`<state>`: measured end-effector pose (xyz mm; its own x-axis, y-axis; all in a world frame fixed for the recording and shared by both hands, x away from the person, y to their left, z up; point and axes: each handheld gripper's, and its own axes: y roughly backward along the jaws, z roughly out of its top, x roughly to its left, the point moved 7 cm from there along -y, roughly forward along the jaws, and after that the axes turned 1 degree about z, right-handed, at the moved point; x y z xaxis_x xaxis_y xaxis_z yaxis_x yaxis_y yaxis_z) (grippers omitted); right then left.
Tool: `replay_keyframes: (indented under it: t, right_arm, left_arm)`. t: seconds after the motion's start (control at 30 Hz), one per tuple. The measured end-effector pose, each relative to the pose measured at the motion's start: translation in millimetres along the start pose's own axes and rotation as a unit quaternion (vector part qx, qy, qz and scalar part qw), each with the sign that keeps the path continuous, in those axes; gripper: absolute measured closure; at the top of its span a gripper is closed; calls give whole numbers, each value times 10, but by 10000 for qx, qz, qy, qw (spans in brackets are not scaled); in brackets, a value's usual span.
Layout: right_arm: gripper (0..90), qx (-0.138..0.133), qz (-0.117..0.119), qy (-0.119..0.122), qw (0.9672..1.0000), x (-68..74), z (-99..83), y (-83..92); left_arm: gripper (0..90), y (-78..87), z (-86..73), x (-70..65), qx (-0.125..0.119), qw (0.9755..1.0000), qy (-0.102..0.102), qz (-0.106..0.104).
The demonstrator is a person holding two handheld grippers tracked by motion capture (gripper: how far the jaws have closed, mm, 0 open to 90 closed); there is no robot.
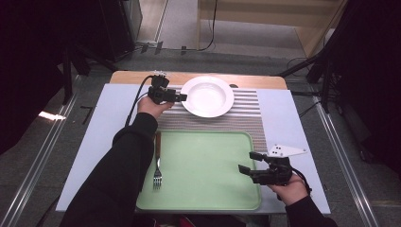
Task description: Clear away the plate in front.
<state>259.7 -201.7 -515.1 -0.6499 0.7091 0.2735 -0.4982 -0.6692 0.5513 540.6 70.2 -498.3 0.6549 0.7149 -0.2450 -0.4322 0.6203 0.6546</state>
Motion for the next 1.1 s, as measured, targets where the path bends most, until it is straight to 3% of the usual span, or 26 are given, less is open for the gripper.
replay_keyframes:
  t: [0.4,0.63,1.1]
  right_arm:
    - [267,2,55,8,10000,9,16,-18]
    - [268,-35,84,18,10000,6,26,-15]
    - [268,-35,108,-1,9999,-3,30,-11]
  left_arm:
    - [306,-197,117,118,-38,9996,272,101]
    - [306,-329,133,121,-30,9995,123,298]
    - [307,-530,56,165,-9,9987,305,408]
